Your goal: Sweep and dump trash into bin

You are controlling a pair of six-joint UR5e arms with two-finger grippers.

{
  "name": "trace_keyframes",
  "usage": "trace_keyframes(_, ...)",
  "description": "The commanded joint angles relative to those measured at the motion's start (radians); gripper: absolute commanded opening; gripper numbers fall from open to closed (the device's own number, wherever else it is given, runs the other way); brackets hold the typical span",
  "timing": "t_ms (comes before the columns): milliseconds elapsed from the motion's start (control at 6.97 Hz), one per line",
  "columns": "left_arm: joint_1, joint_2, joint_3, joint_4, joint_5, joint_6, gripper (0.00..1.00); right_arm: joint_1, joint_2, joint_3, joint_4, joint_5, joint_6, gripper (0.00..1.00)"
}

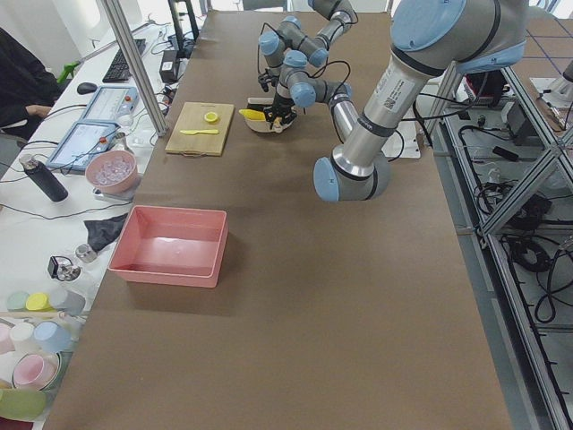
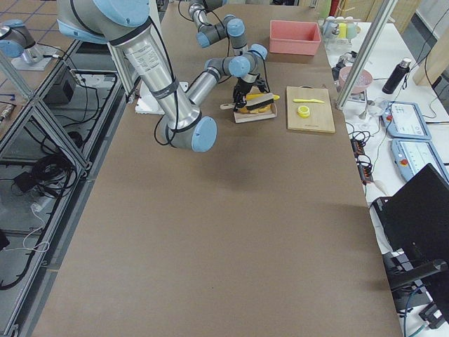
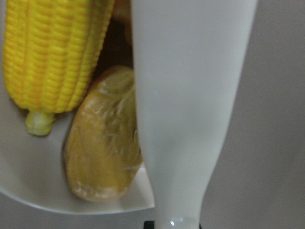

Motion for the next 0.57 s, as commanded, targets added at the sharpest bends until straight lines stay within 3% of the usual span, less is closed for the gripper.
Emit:
trace_keyframes(0, -0.005, 0.001, -0.022, -0.001, -0.027, -0.002, 0.00, 0.045, -0.041, 0.123, -0.015, 0.032, 0.025, 0.00)
trace_keyframes(430, -0.007, 0.005, -0.024, -0.052, -0.063, -0.035, 0.00, 0.108, -0.067, 0.172, -0.015, 0.067, 0.027, 0.00)
